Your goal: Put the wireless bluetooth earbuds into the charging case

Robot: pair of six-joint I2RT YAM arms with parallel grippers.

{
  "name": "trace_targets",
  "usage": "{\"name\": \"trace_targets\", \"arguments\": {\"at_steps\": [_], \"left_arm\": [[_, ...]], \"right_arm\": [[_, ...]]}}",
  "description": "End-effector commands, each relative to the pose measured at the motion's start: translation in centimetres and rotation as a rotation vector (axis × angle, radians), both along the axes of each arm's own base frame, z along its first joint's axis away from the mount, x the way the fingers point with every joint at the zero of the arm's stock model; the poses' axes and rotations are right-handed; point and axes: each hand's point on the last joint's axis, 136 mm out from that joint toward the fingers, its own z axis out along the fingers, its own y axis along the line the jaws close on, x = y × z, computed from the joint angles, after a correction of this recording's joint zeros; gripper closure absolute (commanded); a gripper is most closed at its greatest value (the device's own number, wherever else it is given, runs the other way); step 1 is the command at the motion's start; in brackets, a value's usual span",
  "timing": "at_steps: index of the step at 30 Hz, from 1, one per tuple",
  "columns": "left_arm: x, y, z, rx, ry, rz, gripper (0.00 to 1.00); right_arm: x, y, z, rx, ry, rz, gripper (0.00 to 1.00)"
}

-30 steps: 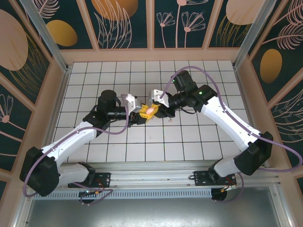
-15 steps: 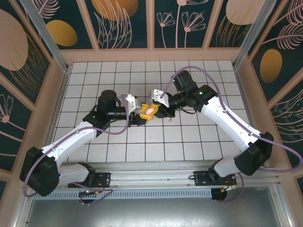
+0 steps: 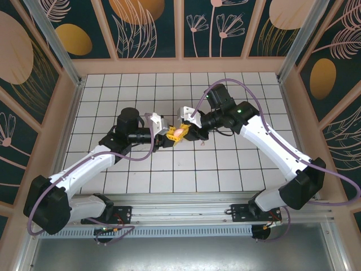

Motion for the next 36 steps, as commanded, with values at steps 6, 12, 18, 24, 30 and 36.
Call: {"name": "trace_targets", "arguments": {"at_steps": [6,12,18,24,30,36], "left_arm": [[0.0,0.0,1.5,-0.015,-0.058,0.003,0.84],[-0.3,0.0,2.1,-0.04,-0.064,-0.012,0.84],[-0.7,0.1,2.6,-0.075,-0.066,-0.013,0.84],[-1.1,0.1,2.9,-0.092,-0.068,-0.022,0.84],[-1.1,-0.2,3.1,-0.096,-0.075,-0.029,0.84],[-1.1,-0.2,3.2,-0.097,-0.081,-0.023,0.84]], "right_arm": [[-1.5,-1.2,3.7,0.194,0.018,0.018,0.64],[-1.5,-1.3,3.9,0.222,0.035,0.04,0.64],[-1.4,-0.9,3.8,0.225,0.055,0.062,0.6],[-0.7,-0.5,3.8,0.227,0.062,0.059,0.54],[-0.5,-0.3,3.8,0.229,0.057,0.056,0.53],[-0.7,-0.1,4.1,0.239,0.063,0.088,0.8]]}}
